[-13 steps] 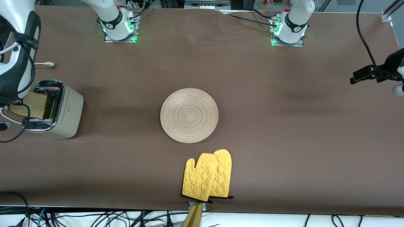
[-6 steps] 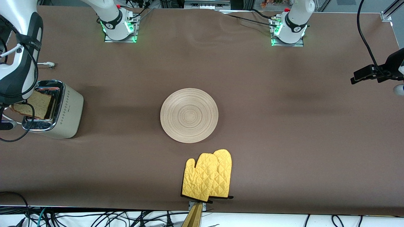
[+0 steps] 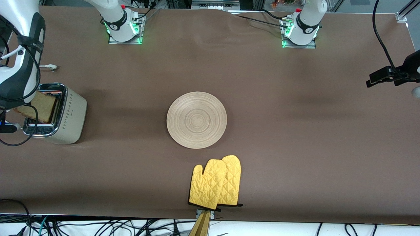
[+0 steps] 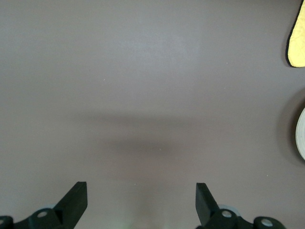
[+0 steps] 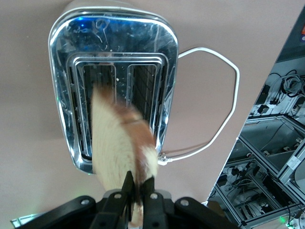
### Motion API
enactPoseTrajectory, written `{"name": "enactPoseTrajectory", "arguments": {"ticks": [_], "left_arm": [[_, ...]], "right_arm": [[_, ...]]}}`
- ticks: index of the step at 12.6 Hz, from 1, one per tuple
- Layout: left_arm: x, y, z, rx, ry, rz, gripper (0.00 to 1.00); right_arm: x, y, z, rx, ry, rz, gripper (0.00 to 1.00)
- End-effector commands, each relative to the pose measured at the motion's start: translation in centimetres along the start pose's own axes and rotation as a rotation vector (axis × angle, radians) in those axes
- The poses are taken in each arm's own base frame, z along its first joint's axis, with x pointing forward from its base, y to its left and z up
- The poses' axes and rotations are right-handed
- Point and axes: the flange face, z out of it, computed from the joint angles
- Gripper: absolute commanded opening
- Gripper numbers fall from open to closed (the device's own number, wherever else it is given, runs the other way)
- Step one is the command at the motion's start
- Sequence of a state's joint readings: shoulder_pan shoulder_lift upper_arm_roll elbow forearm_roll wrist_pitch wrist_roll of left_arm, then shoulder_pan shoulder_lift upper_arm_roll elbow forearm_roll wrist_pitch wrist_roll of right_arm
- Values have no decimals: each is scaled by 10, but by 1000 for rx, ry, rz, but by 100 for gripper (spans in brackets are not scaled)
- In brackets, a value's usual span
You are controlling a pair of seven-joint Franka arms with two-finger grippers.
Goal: Move plate and put bread in toaster
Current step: 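Lower the bread into the toaster slot with the right gripper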
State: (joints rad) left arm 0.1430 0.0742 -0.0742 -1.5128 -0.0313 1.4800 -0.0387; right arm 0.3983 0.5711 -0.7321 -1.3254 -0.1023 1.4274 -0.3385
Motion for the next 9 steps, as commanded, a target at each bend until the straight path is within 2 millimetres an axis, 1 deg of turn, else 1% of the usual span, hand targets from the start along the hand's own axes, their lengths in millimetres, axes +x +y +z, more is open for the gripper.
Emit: {"name": "enactPoseTrajectory", "arguments": {"ticks": [1,3,9], "left_arm": [[2,2,-5,11,-5,16,100],[1,8,-5,15,-5,27,100],[1,13,-6,15,-4,40,100]], "right_arm": [[-8,-2,1,29,-15,-41,0],[-8,-2,1,30,-16,-39,0],[2,14,11,15,13,-19,0]]}}
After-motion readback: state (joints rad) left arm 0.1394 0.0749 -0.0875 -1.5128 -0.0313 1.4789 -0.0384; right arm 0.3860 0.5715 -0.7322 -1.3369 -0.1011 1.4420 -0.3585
